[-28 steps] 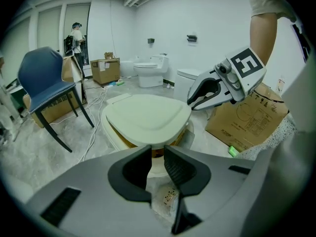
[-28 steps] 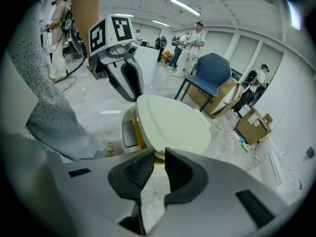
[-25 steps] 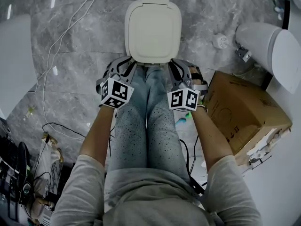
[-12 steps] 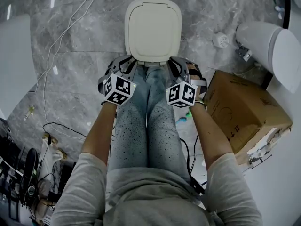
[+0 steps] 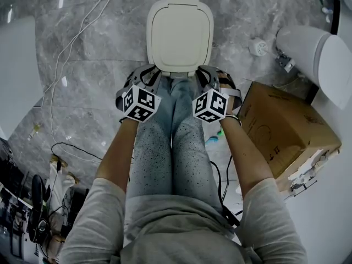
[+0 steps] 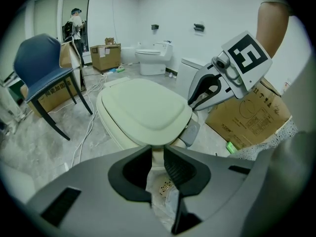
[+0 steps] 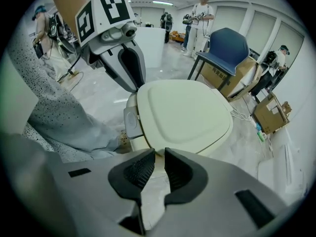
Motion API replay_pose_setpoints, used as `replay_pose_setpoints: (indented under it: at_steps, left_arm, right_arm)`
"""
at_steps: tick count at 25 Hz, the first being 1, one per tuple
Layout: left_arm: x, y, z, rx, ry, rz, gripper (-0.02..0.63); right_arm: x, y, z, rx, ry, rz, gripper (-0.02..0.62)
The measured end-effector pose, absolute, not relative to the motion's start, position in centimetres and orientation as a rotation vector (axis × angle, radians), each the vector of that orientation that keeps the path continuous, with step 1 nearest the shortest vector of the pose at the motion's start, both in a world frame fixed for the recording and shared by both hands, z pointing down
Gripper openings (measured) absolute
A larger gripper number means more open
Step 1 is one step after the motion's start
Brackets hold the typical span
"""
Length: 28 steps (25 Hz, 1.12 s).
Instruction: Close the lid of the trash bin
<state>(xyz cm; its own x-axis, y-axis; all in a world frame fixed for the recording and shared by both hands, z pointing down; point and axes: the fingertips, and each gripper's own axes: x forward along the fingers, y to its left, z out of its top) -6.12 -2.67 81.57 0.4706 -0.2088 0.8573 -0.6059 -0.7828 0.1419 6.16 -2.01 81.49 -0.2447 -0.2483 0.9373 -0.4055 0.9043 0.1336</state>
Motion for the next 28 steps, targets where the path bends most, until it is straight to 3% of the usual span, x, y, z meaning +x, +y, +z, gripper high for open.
replay_pose_setpoints:
  at_steps: [12,28]
  left_arm:
    - [-6.2,-2.6,81.7,2.131,-0.626,1.410,0.083]
    - [-5.9,-3.5,80.4,2.135,-0.703,1.367,0.058]
  right_arm:
    - [6.2,-2.0,81.7,0.383,-1.763,0.230,0.083]
    - [6.0,-2.2,81.7,0.378,-1.752,0.235,0.083]
